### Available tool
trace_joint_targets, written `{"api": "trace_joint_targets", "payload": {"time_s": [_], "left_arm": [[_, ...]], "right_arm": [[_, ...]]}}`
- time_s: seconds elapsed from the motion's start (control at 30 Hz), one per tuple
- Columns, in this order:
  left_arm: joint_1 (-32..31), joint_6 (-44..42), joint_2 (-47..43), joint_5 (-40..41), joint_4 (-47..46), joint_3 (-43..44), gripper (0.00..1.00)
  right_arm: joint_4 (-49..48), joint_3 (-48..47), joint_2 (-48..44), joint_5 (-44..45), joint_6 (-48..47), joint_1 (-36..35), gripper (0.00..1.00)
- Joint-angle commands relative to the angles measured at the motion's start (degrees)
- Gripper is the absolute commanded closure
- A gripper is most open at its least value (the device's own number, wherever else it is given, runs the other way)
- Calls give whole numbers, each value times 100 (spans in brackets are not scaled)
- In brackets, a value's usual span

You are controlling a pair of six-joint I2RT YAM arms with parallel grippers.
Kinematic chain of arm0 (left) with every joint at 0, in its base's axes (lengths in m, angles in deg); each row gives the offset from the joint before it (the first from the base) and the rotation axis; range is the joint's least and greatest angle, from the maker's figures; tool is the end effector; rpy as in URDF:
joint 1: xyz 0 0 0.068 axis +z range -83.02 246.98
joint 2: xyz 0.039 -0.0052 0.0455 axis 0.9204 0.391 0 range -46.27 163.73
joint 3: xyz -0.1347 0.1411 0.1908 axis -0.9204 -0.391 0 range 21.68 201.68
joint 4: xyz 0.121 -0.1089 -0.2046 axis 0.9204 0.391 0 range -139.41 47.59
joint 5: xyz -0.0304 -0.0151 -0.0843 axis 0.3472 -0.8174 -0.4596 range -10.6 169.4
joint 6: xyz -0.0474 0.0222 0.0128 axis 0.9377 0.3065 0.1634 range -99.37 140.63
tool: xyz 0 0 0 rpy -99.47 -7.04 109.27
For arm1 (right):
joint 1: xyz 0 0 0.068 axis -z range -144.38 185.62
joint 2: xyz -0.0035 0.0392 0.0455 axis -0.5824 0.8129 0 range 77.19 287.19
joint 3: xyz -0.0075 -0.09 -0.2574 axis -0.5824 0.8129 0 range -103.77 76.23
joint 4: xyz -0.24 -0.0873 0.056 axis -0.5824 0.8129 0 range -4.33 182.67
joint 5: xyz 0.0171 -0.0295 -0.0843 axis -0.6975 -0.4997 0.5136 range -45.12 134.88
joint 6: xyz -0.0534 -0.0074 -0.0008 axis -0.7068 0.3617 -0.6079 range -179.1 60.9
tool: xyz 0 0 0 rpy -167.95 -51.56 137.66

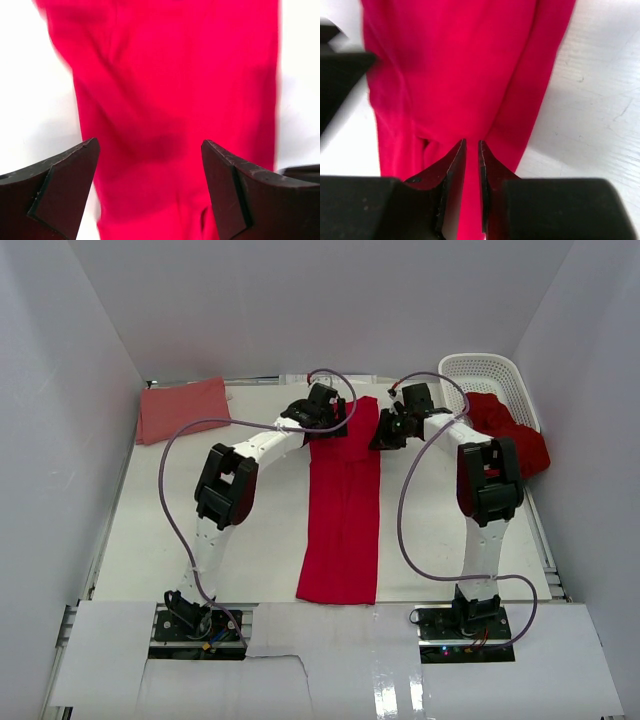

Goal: Fold and stack the t-shirts
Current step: Rotate the tshirt 90 degrees

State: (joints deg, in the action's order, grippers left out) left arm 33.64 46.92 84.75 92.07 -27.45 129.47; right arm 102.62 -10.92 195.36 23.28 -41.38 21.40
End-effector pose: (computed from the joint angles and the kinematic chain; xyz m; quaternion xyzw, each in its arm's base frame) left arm 0.4376 -0.2786 0.1941 0.0146 0.9197 -0.0999 0.3794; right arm 0.4399 0.1250 0.1918 -0.0392 0.9185 0.2651 0.2906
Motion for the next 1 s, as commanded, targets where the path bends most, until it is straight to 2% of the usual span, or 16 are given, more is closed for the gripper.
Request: {"api": "trace_joint_targets", "payload": {"time_s": [0.0,0.17,0.43,0.53,0.97], "left_arm": [[126,-194,-24,-1,-490,541,7],[275,-299,256,-211,-797,673,7],[363,-282,845,-370,-736,1095,8],[381,-386,934,-344,-1095,1052,8],[495,-150,1294,-546,-2151,999,10]], "right_arm": [[-165,-232,109,-220,21,16,79],[-219,-346,417,-300,65,-2,80],[-306,-328,514,-379,118,-20,82],[-228,-390,549,-353,101,-28,92],[-25,-443,1059,-257,-5,-125,92]]}}
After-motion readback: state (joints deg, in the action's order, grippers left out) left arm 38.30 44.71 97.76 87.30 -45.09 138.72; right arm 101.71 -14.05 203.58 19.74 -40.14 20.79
